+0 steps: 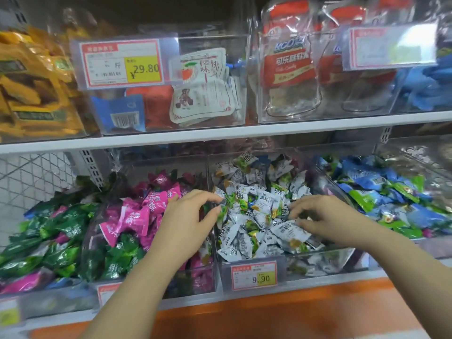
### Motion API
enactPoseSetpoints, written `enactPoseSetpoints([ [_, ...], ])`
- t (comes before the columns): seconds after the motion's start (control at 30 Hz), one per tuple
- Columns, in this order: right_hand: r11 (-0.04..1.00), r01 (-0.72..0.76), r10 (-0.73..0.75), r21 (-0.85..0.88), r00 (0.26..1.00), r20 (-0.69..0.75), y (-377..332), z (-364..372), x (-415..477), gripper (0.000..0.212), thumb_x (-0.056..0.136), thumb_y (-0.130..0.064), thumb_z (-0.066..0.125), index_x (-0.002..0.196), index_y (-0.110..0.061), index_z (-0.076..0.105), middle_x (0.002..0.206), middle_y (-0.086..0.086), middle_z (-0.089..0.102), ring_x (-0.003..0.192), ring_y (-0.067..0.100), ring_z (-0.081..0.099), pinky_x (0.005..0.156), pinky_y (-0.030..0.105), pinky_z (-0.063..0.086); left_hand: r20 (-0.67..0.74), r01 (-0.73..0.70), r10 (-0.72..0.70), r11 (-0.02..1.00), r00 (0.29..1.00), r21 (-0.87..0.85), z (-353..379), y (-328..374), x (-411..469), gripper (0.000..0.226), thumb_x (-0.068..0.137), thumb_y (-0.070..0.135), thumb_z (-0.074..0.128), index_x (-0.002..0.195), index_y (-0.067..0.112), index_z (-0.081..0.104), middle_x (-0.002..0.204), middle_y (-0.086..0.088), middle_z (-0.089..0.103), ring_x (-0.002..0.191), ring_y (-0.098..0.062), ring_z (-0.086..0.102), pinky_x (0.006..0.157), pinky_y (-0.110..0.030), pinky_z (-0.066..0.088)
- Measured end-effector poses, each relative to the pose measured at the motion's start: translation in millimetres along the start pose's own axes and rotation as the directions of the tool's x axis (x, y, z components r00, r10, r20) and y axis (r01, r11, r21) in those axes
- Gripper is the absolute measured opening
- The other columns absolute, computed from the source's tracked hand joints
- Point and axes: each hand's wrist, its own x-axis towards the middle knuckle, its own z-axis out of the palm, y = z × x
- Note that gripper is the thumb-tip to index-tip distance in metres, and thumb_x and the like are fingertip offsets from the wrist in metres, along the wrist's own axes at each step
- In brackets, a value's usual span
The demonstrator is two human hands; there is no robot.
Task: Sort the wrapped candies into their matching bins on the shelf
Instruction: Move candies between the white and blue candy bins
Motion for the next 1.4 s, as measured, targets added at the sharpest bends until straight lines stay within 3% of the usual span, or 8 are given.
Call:
enactPoseSetpoints([
  [0.13, 0.996, 0.038, -0.027, 0.083, 0.991, -0.131, -16.2, -3.7, 8.8, 0.014, 0.089, -0.028, 0.061, 0.096, -0.040, 0.064, 0.116, -0.023, 0.056, 0.077, 0.010, 0.065, 0.088, 0.032, 0.050, 0.033, 0.005, -0.005, 1.000, 0.999, 0.004, -2.9, -0.7, -0.7, 0.019, 0.091, 0.033, 0.056, 0.109, 0.034, 0.063, 0.106, 0.029, 0.049, 0.101, 0.004, 0.045, 0.112, -0.048, 0.028],
  [0.23, 0.992, 0.119, -0.115, 0.040, 0.989, -0.093, -33.8, -0.2, 27.6, 0.027, 0.091, -0.033, 0.059, 0.118, -0.032, 0.061, 0.129, -0.014, 0.055, 0.113, 0.009, 0.056, 0.102, 0.035, 0.043, 0.042, 0.009, -0.010, 1.000, 0.999, 0.015, -3.9, 0.4, 1.3, 0.021, 0.092, 0.034, 0.056, 0.112, 0.034, 0.062, 0.107, 0.028, 0.047, 0.102, 0.003, 0.044, 0.112, -0.048, 0.028],
  [0.33, 0.963, 0.230, -0.223, -0.139, 0.973, 0.064, -46.9, 4.8, 42.7, 0.048, 0.087, -0.052, 0.056, 0.128, -0.028, 0.056, 0.135, -0.008, 0.053, 0.125, 0.010, 0.045, 0.110, 0.031, 0.031, 0.047, 0.025, -0.026, 1.000, 0.999, 0.006, -3.4, -0.5, 4.4, 0.022, 0.092, 0.034, 0.055, 0.113, 0.035, 0.061, 0.105, 0.030, 0.044, 0.100, 0.005, 0.041, 0.112, -0.047, 0.028],
  [0.6, 0.904, 0.174, -0.119, -0.390, 0.980, 0.161, -9.5, -25.7, 25.7, 0.025, 0.093, -0.039, 0.053, 0.107, -0.027, 0.069, 0.123, -0.010, 0.060, 0.111, 0.008, 0.053, 0.096, 0.025, 0.039, 0.033, 0.049, -0.048, 0.998, 0.998, -0.038, -3.0, -0.6, 17.7, 0.022, 0.092, 0.032, 0.057, 0.113, 0.035, 0.062, 0.108, 0.019, 0.053, 0.104, -0.008, 0.053, 0.104, -0.042, 0.037],
  [0.77, 0.959, 0.086, -0.048, -0.270, 0.988, 0.145, 3.2, -35.0, 22.4, 0.020, 0.091, -0.034, 0.057, 0.097, -0.023, 0.073, 0.109, -0.010, 0.067, 0.094, 0.005, 0.062, 0.088, 0.029, 0.048, 0.004, 0.059, -0.059, 0.997, 0.998, -0.045, -1.5, -0.4, 19.8, 0.021, 0.091, 0.030, 0.058, 0.111, 0.035, 0.063, 0.105, 0.020, 0.054, 0.097, -0.005, 0.054, 0.103, -0.041, 0.039],
  [0.93, 0.975, 0.097, -0.081, -0.198, 0.993, 0.086, -27.8, -19.6, 47.9, 0.032, 0.091, -0.035, 0.058, 0.121, -0.025, 0.063, 0.119, -0.007, 0.065, 0.103, 0.010, 0.062, 0.091, 0.028, 0.048, 0.013, 0.045, -0.044, 0.998, 0.999, -0.045, -1.8, -0.8, 19.9, 0.022, 0.092, 0.032, 0.057, 0.112, 0.035, 0.062, 0.103, 0.022, 0.051, 0.095, -0.002, 0.051, 0.104, -0.043, 0.038],
  [1.13, 0.859, 0.079, -0.052, -0.506, 0.996, 0.067, -40.4, 8.1, 72.3, 0.067, 0.082, -0.055, 0.062, 0.140, -0.027, 0.041, 0.119, 0.001, 0.064, 0.109, 0.022, 0.058, 0.083, 0.035, 0.051, 0.040, 0.040, -0.038, 0.998, 0.998, -0.047, -3.9, -1.1, 17.1, 0.023, 0.092, 0.033, 0.056, 0.115, 0.035, 0.061, 0.110, 0.021, 0.054, 0.102, -0.002, 0.052, 0.106, -0.042, 0.036],
  [1.4, 0.941, 0.013, -0.024, -0.337, 0.999, -0.029, -39.3, 0.5, 71.2, 0.036, 0.088, -0.032, 0.062, 0.124, -0.026, 0.057, 0.107, -0.002, 0.067, 0.086, 0.016, 0.060, 0.067, 0.024, 0.043, 0.060, 0.030, -0.027, 0.998, 0.998, -0.062, -4.0, -2.7, 16.1, 0.025, 0.093, 0.034, 0.054, 0.118, 0.036, 0.059, 0.120, 0.019, 0.055, 0.108, -0.002, 0.052, 0.108, -0.042, 0.034],
])
